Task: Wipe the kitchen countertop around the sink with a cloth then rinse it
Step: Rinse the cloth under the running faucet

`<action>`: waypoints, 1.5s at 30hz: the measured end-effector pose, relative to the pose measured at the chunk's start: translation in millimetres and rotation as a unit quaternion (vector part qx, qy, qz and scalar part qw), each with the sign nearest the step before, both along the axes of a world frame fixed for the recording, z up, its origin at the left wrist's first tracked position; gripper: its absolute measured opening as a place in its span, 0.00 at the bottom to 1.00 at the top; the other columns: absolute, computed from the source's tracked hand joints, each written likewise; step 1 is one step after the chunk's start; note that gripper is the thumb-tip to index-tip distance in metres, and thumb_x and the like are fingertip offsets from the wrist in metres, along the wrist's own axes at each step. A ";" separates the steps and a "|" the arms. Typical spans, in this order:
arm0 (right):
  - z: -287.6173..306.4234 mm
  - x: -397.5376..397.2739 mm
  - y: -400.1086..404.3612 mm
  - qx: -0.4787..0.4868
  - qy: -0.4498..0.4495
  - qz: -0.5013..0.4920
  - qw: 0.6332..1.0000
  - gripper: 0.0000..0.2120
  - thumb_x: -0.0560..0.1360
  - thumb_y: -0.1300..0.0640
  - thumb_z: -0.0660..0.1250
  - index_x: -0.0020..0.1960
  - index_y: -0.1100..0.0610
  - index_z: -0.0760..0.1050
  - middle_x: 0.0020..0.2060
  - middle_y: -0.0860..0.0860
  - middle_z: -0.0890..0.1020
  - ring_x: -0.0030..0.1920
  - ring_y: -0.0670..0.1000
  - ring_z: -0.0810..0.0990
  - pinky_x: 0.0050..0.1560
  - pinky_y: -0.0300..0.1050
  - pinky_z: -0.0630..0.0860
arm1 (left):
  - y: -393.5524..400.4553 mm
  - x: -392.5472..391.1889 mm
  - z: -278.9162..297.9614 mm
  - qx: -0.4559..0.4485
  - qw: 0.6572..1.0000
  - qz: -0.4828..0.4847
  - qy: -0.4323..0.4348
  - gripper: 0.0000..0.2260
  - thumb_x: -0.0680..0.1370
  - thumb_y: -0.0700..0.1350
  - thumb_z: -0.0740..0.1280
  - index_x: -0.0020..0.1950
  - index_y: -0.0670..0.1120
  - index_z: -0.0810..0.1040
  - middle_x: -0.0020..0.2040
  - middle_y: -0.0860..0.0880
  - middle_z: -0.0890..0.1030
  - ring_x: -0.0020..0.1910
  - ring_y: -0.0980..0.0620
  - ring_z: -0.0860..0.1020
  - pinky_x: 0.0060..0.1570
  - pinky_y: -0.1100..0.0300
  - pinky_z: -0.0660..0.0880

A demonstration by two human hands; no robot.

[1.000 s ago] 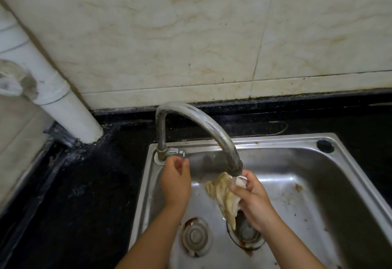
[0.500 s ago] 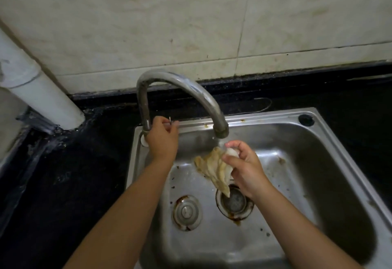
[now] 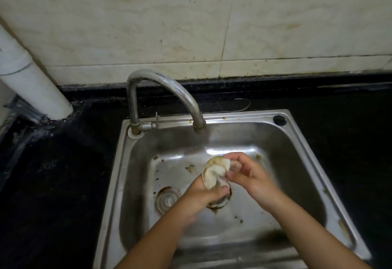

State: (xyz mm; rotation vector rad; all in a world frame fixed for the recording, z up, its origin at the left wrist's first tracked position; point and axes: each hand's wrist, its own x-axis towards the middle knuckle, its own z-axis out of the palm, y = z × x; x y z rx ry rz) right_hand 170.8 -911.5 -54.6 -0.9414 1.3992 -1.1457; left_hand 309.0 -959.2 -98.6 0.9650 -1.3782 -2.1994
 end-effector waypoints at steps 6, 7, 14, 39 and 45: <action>32.5 -31.0 44.3 -0.052 0.567 0.148 0.809 0.31 0.65 0.59 0.75 0.65 0.54 0.67 0.55 0.47 0.71 0.56 0.45 0.72 0.50 0.24 0.68 | 3.6 -6.8 31.7 0.091 0.991 -0.094 -0.025 0.16 0.71 0.29 0.65 0.54 0.45 0.76 0.47 0.45 0.78 0.46 0.50 0.77 0.42 0.59 0.77; 30.9 -31.8 52.0 -0.085 0.632 0.151 0.756 0.40 0.57 0.55 0.79 0.65 0.54 0.66 0.56 0.49 0.71 0.56 0.48 0.72 0.49 0.30 0.73 | 4.6 -8.8 39.9 0.083 0.988 -0.124 -0.032 0.15 0.70 0.28 0.64 0.51 0.45 0.76 0.44 0.46 0.78 0.42 0.52 0.76 0.38 0.60 0.75; 9.1 -39.4 62.1 -0.261 0.662 0.099 0.696 0.27 0.58 0.54 0.76 0.54 0.54 0.69 0.42 0.49 0.69 0.41 0.48 0.70 0.40 0.39 0.67 | 19.1 -31.3 83.0 0.058 0.943 -0.314 -0.094 0.12 0.61 0.33 0.60 0.41 0.45 0.73 0.29 0.52 0.75 0.28 0.58 0.71 0.25 0.68 0.66; 38.0 -97.6 62.1 -0.248 0.594 0.010 0.765 0.21 0.60 0.58 0.69 0.51 0.55 0.67 0.43 0.55 0.80 0.50 0.51 0.71 0.49 0.43 0.74 | 32.7 -93.7 136.1 -0.036 0.922 -0.348 -0.164 0.04 0.67 0.39 0.60 0.38 0.45 0.65 0.21 0.55 0.69 0.19 0.61 0.64 0.19 0.71 0.56; 53.2 -103.6 63.9 -0.283 0.625 0.046 0.726 0.24 0.48 0.62 0.74 0.43 0.56 0.72 0.33 0.51 0.80 0.36 0.49 0.77 0.34 0.36 0.71 | 34.6 -94.8 147.6 -0.122 0.885 -0.386 -0.229 0.09 0.74 0.39 0.63 0.36 0.46 0.66 0.25 0.55 0.69 0.22 0.60 0.65 0.23 0.69 0.60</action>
